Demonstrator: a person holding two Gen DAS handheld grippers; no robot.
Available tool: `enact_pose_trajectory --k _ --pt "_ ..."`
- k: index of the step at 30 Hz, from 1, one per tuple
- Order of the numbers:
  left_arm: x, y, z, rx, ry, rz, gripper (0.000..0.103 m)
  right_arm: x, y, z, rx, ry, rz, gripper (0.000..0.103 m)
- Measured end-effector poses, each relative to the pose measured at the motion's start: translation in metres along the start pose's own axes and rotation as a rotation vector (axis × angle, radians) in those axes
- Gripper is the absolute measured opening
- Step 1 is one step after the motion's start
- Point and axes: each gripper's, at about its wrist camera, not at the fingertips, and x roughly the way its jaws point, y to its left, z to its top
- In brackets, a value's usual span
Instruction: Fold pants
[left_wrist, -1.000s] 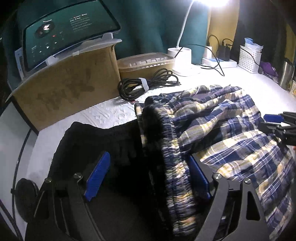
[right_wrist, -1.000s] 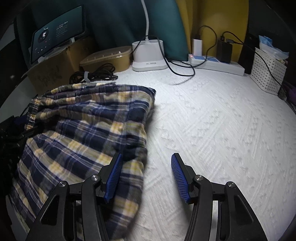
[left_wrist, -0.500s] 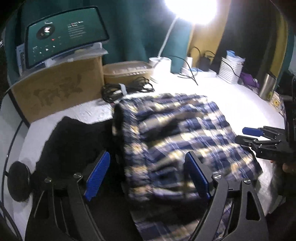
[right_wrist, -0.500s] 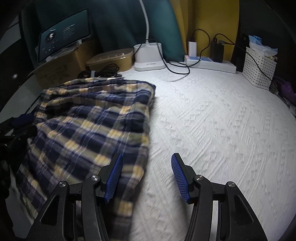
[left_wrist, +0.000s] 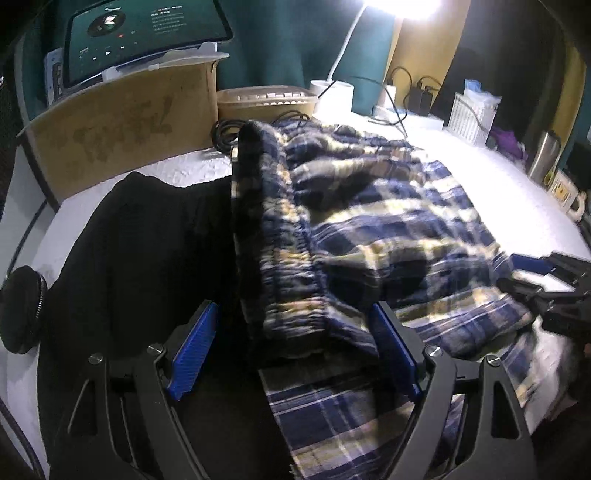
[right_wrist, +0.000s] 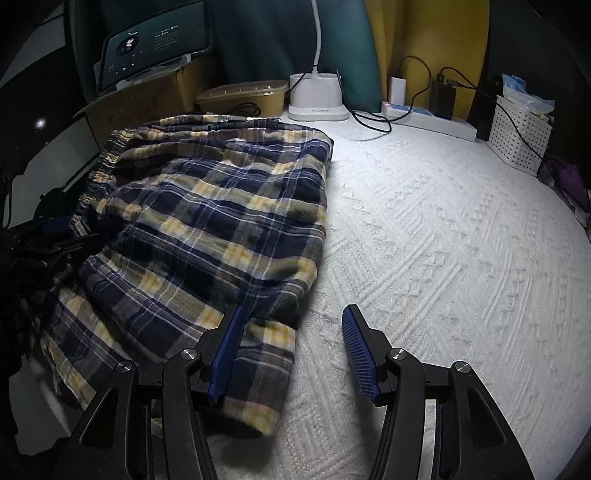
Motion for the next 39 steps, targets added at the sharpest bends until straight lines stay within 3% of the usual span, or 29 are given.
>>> enact_pose_trajectory --k 12,25,31,39 --pt "0.000 0.010 -0.001 0.022 -0.004 0.042 0.084 -0.007 -0.017 -0.007 0.025 -0.002 -0.037 0.064" --pt "-0.012 -0.012 0.004 0.081 0.004 0.127 0.084 -0.026 -0.062 -0.020 0.165 -0.009 -0.078 0.065" --pt "-0.026 -0.029 0.007 0.110 -0.044 0.154 0.084 -0.038 -0.077 -0.028 0.198 -0.027 -0.087 0.065" --pt "-0.029 -0.063 0.020 0.148 -0.066 0.079 0.084 -0.052 -0.095 -0.038 0.240 -0.054 -0.104 0.065"
